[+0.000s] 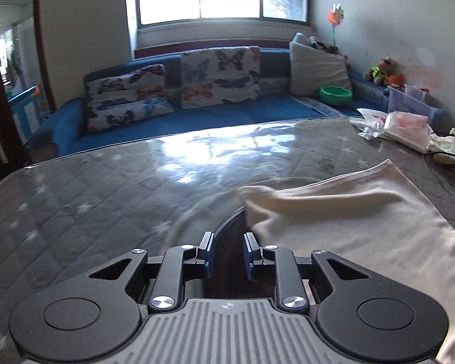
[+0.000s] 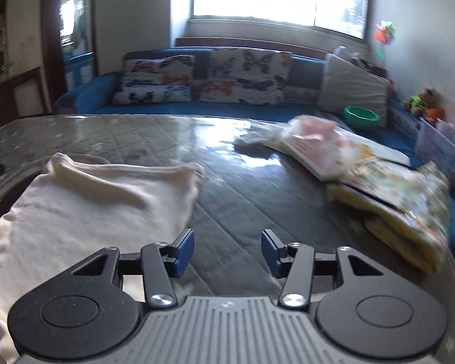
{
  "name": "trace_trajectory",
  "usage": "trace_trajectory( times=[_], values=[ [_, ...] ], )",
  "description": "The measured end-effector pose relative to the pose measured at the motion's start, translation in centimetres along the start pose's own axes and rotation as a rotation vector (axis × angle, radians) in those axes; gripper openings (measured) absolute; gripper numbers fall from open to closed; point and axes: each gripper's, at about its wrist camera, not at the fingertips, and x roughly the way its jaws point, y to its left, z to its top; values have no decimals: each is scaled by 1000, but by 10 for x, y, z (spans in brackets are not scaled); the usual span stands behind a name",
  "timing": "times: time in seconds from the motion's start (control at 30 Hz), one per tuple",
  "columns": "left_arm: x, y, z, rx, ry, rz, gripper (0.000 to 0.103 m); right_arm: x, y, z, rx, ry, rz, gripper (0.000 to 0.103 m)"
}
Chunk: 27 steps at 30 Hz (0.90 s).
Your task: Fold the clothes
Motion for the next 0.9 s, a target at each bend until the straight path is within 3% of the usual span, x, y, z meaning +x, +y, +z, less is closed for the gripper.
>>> trace_trajectory(
  times=[0.07,0.17,0.43,0.57,0.63,0.67,0.7,0.9],
  values=[
    [15,-9,9,15,11,-13,24,16,8,17,-30,6,20,46],
    [34,-19,21,36,21,-20,35,43,21,32,-55,16,44,44],
    [71,-16,30,19,63,-17,38,105,40,53,-83,69,66,37],
    [80,-15,32,18,56,-22,38,117,41,50,-82,80,63,15],
    [85,-16,31,34,56,-22,30,119,40,50,-77,72,58,6],
    [86,-17,30,36,54,-19,15,119,40,50,-77,62,51,4],
    [88,-17,29,39,51,-17,8,117,40,49,-77,49,42,3],
    [89,-15,26,18,6,25,4,116,31,44,-24,13,-30,3]
  ],
)
